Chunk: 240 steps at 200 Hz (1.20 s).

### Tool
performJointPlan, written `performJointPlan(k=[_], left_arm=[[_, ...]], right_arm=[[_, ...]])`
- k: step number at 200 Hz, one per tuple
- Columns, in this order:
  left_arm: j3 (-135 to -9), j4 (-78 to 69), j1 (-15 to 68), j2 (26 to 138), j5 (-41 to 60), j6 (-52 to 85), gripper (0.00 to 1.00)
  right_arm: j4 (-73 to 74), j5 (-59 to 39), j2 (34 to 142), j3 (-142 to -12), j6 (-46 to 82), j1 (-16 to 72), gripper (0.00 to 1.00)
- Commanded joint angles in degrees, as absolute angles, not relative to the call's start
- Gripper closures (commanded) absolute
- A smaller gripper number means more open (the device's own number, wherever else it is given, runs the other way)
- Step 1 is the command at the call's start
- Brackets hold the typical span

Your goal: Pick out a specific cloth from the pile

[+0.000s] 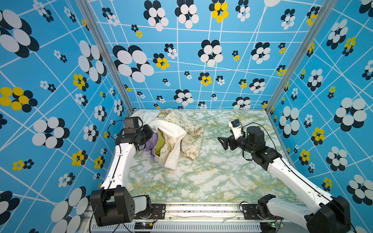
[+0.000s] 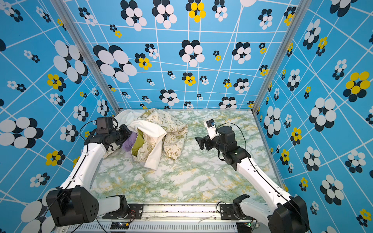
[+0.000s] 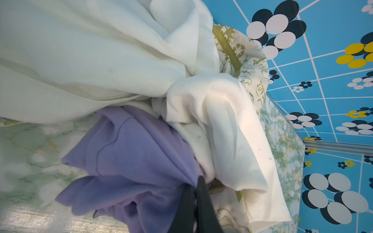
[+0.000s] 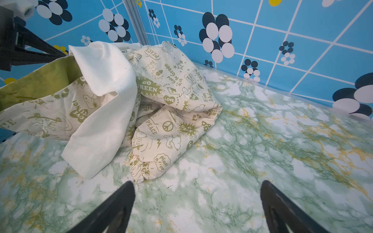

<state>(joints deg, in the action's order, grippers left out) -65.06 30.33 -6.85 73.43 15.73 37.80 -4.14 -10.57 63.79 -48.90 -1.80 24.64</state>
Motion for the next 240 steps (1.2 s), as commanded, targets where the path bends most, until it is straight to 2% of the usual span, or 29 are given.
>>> performJointPlan(k=[1,114,210,240], left_arm=[[-70.3,30.8,-6.4,71.2,13.8,34.9,1.0],[-89.0,36.7,-4.6,75.8,8.3,28.6,1.0],[-116.3,42.1,4.4,89.1,0.0,20.9,1.0],[-121.5,42.7,9.3,92.2,2.5,20.9,1.0]], right_arm=[[-5.0,-9.6,62.5,-49.0,-2.4,25.0,0.01],[-5.0,-9.9,62.5,-49.5,-2.3,25.0,0.01],[-5.4,-10.1,62.7,-52.1,-2.6,25.0,0.01],[-5.5,-9.4,62.3,-52.6,-2.6,25.0,0.01]])
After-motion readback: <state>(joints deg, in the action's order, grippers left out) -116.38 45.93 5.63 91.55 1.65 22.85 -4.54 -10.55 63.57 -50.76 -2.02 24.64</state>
